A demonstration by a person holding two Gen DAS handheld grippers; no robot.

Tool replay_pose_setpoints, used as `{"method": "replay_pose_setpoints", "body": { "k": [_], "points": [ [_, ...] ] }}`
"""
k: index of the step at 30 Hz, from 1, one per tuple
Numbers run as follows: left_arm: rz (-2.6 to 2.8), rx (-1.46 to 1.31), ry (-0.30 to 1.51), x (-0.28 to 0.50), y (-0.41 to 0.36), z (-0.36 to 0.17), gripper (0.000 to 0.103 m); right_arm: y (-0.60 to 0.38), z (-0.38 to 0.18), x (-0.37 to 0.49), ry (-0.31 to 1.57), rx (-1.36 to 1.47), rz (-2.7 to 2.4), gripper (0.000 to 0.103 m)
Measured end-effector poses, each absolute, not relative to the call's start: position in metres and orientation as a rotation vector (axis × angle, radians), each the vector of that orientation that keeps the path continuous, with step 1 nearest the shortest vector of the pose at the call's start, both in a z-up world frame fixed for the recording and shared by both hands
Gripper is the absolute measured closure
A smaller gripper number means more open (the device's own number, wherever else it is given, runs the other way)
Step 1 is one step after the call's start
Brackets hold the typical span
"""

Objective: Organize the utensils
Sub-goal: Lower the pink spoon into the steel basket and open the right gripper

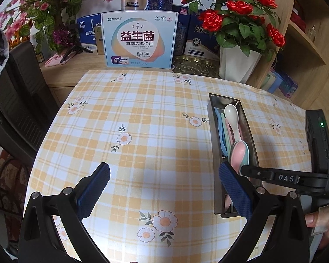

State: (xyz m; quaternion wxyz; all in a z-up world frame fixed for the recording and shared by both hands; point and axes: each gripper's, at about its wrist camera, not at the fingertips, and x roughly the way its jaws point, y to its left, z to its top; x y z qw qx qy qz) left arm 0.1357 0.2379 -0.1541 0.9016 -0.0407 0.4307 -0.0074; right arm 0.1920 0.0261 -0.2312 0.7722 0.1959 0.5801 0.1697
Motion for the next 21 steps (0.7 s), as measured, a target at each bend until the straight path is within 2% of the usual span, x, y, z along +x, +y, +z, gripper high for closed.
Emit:
{"method": "replay_pose_setpoints", "body": {
  "k": [3,6,8,9,12,14,15,16,21],
  "points": [
    [-0.012,-0.075,0.893,0.136,0.233,-0.152,0.006,0.021,-0.224,0.191,1.233,0.377,0.367,0.080],
    [-0.009,-0.061,0.893,0.136,0.226,-0.150,0.006,0.012,-0.216,0.189,1.201,0.332,0.364,0.067],
    [-0.009,-0.051,0.894,0.137,0.222,-0.149,0.006,0.007,-0.210,0.187,1.179,0.296,0.369,0.054],
    [-0.014,-0.045,0.893,0.137,0.219,-0.148,0.006,0.004,-0.207,0.186,1.163,0.275,0.375,0.054],
    [-0.015,-0.018,0.890,0.138,0.210,-0.144,0.006,-0.002,-0.198,0.182,1.132,0.217,0.388,0.042],
    [-0.014,-0.008,0.880,0.138,0.204,-0.140,0.006,-0.008,-0.192,0.178,1.105,0.183,0.386,0.028],
    [-0.013,-0.007,0.872,0.139,0.201,-0.138,0.006,-0.012,-0.187,0.176,1.085,0.166,0.392,0.026],
    [-0.013,-0.008,0.866,0.139,0.200,-0.136,0.006,-0.016,-0.184,0.174,1.071,0.159,0.394,0.017],
    [0.001,0.000,0.820,0.138,0.186,-0.120,0.006,-0.042,-0.155,0.163,0.934,0.095,0.358,0.015]
  ]
}}
